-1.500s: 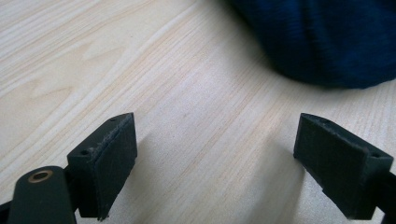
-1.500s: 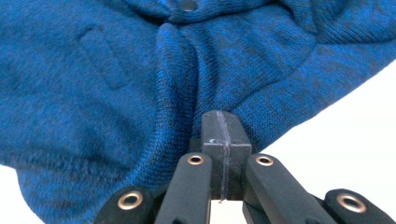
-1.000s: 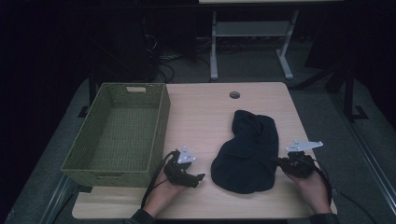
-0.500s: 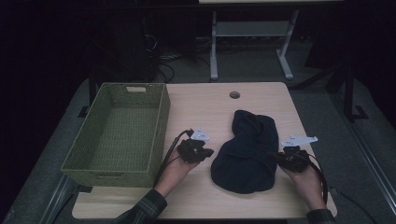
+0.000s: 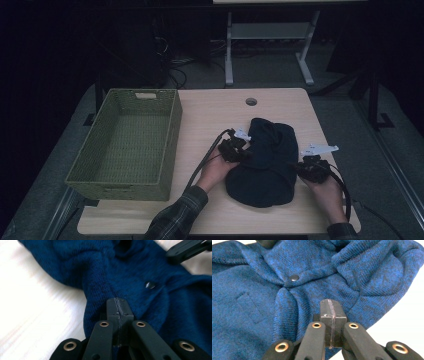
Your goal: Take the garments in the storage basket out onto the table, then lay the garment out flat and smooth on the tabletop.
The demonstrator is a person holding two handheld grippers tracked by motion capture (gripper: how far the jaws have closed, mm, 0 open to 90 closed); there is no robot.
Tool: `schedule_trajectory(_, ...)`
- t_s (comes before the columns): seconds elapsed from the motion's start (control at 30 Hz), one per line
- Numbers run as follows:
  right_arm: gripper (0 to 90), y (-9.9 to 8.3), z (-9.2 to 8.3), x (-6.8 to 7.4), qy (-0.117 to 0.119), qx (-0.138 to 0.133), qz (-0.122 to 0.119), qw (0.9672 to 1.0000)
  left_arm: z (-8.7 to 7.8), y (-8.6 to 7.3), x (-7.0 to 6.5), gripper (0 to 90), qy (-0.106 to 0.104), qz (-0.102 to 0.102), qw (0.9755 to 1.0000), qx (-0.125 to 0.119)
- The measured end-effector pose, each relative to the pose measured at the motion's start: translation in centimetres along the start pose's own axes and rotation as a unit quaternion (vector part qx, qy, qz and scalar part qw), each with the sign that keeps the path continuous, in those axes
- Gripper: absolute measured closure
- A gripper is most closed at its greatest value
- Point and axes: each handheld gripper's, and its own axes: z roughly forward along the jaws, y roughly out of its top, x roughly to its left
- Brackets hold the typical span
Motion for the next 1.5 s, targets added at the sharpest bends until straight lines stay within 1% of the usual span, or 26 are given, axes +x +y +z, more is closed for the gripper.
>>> schedule_trajectory(0.07,90.0,0.0,0.1,0.0,-0.001,0.001,-0.001,1.0,0.4,-0.4,0.1,90.0,0.012,-0.004,0.9997,0.019)
schedule_trajectory(0.1,89.9,0.0,0.2,0.0,-0.003,0.005,-0.001,1.0,0.5,-0.6,0.3,90.0,0.017,0.0,0.9992,0.036)
schedule_trajectory(0.13,90.0,-0.1,0.3,0.0,-0.003,0.008,-0.001,1.0,0.7,-0.9,0.4,90.0,0.016,-0.003,0.9991,0.04)
schedule_trajectory(0.17,89.9,-0.1,0.5,0.0,-0.003,0.01,0.0,0.9999,0.6,-1.2,0.5,90.0,0.012,-0.011,0.9994,0.031)
schedule_trajectory(0.2,89.9,-0.1,0.5,0.0,-0.003,0.01,0.0,0.9999,0.6,-1.2,0.5,90.0,0.012,-0.011,0.9994,0.031)
schedule_trajectory(0.23,90.0,-0.2,0.6,0.0,-0.003,0.017,0.0,0.9999,0.3,-1.5,0.6,90.0,0.009,-0.016,0.9993,0.031)
schedule_trajectory(0.27,90.0,-0.2,0.7,0.0,-0.004,0.016,-0.002,0.9999,0.1,-1.6,0.6,90.0,0.011,-0.01,0.9993,0.035)
schedule_trajectory(0.33,90.0,-0.1,0.9,0.0,-0.006,0.017,-0.008,0.9998,-0.1,-1.8,0.4,90.0,0.014,-0.007,0.9991,0.039)
schedule_trajectory(0.4,90.0,0.0,1.1,0.1,-0.004,0.02,-0.004,0.9998,-0.4,-1.9,0.2,90.0,0.014,-0.004,0.9988,0.047)
schedule_trajectory(0.47,90.0,0.1,1.3,0.0,-0.003,0.018,-0.01,0.9998,-0.7,-2.1,0.2,90.0,0.014,-0.002,0.9986,0.052)
schedule_trajectory(0.6,90.0,0.1,1.3,0.3,0.0,0.018,-0.007,0.9998,-1.2,-2.6,-0.1,90.0,0.016,0.002,0.9983,0.056)
schedule_trajectory(0.63,90.0,0.2,1.4,0.4,0.003,0.018,-0.013,0.9997,-1.6,-2.9,-0.4,90.0,0.017,0.004,0.9981,0.059)
schedule_trajectory(0.7,90.0,0.3,1.5,0.8,0.008,0.02,-0.011,0.9997,-2.0,-3.3,-0.7,90.0,0.019,0.007,0.9978,0.063)
schedule_trajectory(0.8,90.0,0.5,1.7,1.3,0.013,0.022,-0.025,0.9994,-2.6,-3.9,-1.1,90.0,0.021,0.01,0.9973,0.07)
schedule_trajectory(0.87,90.0,0.6,1.8,1.7,0.017,0.025,-0.028,0.9992,-3.0,-4.3,-1.4,90.0,0.023,0.011,0.9972,0.071)
schedule_trajectory(0.9,90.0,0.7,1.9,1.9,0.019,0.025,-0.033,0.999,-3.2,-4.5,-1.5,90.0,0.024,0.012,0.997,0.072)
schedule_trajectory(0.93,90.0,0.7,1.9,1.9,0.019,0.025,-0.033,0.999,-3.2,-4.5,-1.5,90.0,0.024,0.012,0.997,0.072)
schedule_trajectory(1.07,90.0,0.9,2.2,3.2,0.029,0.031,-0.044,0.9981,-4.2,-5.6,-1.8,90.0,0.029,0.009,0.9971,0.07)
schedule_trajectory(1.3,90.0,1.2,2.6,4.9,0.048,0.037,-0.066,0.9959,-5.9,-7.3,-2.6,90.0,0.034,0.007,0.9964,0.078)
schedule_trajectory(1.33,90.0,1.2,2.6,4.9,0.048,0.037,-0.066,0.9959,-5.9,-7.3,-2.6,90.0,0.034,0.007,0.9964,0.078)
schedule_trajectory(1.4,90.0,1.3,2.7,5.4,0.054,0.038,-0.074,0.9951,-6.3,-7.8,-2.8,90.0,0.037,0.006,0.9962,0.079)
schedule_trajectory(1.43,90.0,1.4,2.8,5.8,0.057,0.039,-0.079,0.9945,-6.5,-7.9,-2.8,90.0,0.037,0.001,0.9961,0.08)
schedule_trajectory(1.5,90.0,1.5,2.8,6.0,0.057,0.04,-0.083,0.9941,-6.7,-7.9,-2.7,90.0,0.035,-0.002,0.9963,0.078)
